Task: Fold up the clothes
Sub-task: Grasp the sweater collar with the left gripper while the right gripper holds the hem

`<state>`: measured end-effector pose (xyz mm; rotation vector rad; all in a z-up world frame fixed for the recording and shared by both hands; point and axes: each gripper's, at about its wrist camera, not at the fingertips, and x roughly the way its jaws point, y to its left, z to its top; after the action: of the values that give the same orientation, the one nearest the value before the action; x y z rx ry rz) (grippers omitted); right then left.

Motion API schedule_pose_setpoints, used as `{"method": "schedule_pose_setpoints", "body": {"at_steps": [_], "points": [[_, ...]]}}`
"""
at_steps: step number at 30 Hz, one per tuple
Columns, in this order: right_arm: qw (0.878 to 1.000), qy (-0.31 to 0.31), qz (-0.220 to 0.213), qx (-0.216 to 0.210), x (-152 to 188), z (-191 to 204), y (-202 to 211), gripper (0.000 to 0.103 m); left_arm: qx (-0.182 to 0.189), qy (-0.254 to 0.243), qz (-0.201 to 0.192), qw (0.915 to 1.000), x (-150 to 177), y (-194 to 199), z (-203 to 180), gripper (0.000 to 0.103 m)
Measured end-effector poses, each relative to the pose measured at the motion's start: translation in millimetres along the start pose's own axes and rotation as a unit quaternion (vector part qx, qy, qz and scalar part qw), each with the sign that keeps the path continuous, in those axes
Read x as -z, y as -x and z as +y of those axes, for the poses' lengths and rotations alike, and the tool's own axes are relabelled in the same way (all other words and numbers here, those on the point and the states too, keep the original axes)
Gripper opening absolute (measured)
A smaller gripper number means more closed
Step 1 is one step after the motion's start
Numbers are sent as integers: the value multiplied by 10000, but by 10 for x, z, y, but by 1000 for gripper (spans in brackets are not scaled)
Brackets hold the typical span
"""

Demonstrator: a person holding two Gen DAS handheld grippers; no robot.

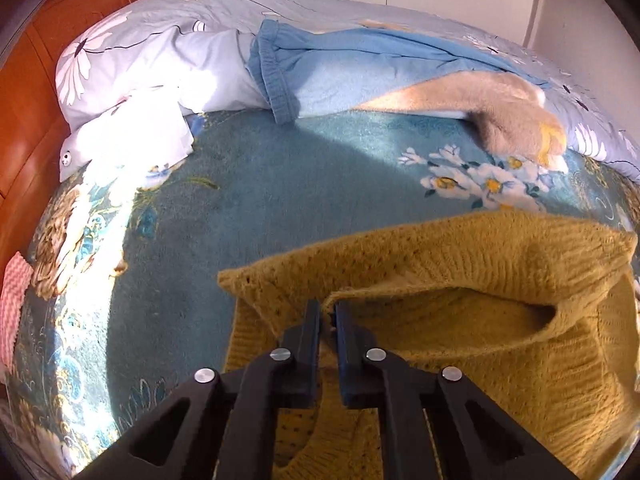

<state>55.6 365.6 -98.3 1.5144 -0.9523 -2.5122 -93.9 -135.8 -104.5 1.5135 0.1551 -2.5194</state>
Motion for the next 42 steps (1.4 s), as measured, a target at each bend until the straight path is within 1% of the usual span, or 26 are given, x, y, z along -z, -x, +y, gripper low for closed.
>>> {"method": "schedule_pose_setpoints", "body": {"at_steps": [2, 4, 6, 10, 12, 14, 16, 18, 20, 21, 22, 24, 25, 26, 27, 28, 29, 30, 33, 35, 36, 37, 39, 40, 42], "points": [[10000, -2, 8, -15, -11, -4, -20, 37, 125, 110, -48, 9998, -177, 0, -4, 8], [10000, -7, 9, -41, -37, -19, -34, 37, 338, 425, -71, 9985, -390, -25, 53, 8], [10000, -17, 16, -32, -73, -40, -49, 37, 525, 784, -65, 9955, -600, -70, 125, 8], [10000, -34, 50, -43, -146, -73, -90, 37, 707, 1405, 115, 9875, -978, -265, 287, 8], [10000, 7, 73, -33, -189, -78, -123, 37, 741, 1729, 182, 9820, -1116, -359, 374, 8], [9999, 6, 112, -36, -240, -85, -178, 37, 828, 2067, 249, 9746, -1216, -475, 461, 8], [9999, -1, 152, -62, -298, -83, -239, 37, 815, 2367, 229, 9679, -1292, -596, 562, 8], [9997, 40, 174, -147, -385, -35, -306, 37, 871, 2618, 293, 9607, -1324, -727, 647, 8], [9991, 97, 168, -385, -514, 65, -371, 37, 1138, 2860, 483, 9502, -1260, -821, 679, 8], [9984, 82, 158, -540, -593, 119, -412, 37, 1332, 2917, 572, 9455, -1213, -848, 671, 8], [9975, 68, 152, -689, -676, 176, -460, 37, 1496, 2912, 658, 9426, -1159, -856, 645, 9], [9953, 41, 175, -954, -866, 303, -591, 38, 1581, 2841, 870, 9416, -1031, -827, 572, 10], [9941, 18, 199, -1067, -961, 360, -674, 39, 1601, 2801, 969, 9416, -966, -807, 536, 14], [9934, -32, 196, -1130, -1044, 402, -761, 43, 1653, 2809, 1024, 9398, -904, -771, 505, 17], [9926, -87, 210, -1192, -1123, 441, -853, 44, 1739, 2848, 1045, 9369, -850, -738, 483, 25], [9918, -170, 271, -1240, -1192, 464, -956, 44, 1827, 2898, 1057, 9335, -806, -716, 463, 38], [9908, -301, 350, -1273, -1254, 470, -1062, 44, 1863, 2939, 1087, 9312, -772, -707, 437, 45], [9892, -441, 443, -1323, -1303, 469, -1165, 45, 1813, 2939, 1165, 9312, -759, -712, 411, 55], [9858, -783, 607, -1355, -1389, 451, -1395, 45, 1600, 2864, 1402, 9342, -702, -735, 321, 56], [9848, -888, 654, -1344, -1412, 441, -1473, 45, 1374, 2839, 1570, 9359, -636, -729, 280, 56], [9837, -946, 657, -1380, -1421, 428, -1494, 45, 1297, 2920, 1668, 9328, -572, -720, 276, 56], [9826, -1001, 663, -1418, -1433, 418, -1516, 45, 1300, 3033, 1753, 9276, -502, -723, 286, 56], [9813, -1051, 678, -1464, -1463, 415, -1549, 45, 1416, 3266, 1843, 9162, -371, -750, 332, 56], [9813, -1045, 671, -1473, -1481, 418, -1559, 45, 1484, 3355, 1824, 9122, -323, -763, 355, 56], [9809, -1035, 634, -1519, -1504, 423, -1558, 45, 1411, 3434, 1812, 9107, -266, -751, 389, 56]]}}
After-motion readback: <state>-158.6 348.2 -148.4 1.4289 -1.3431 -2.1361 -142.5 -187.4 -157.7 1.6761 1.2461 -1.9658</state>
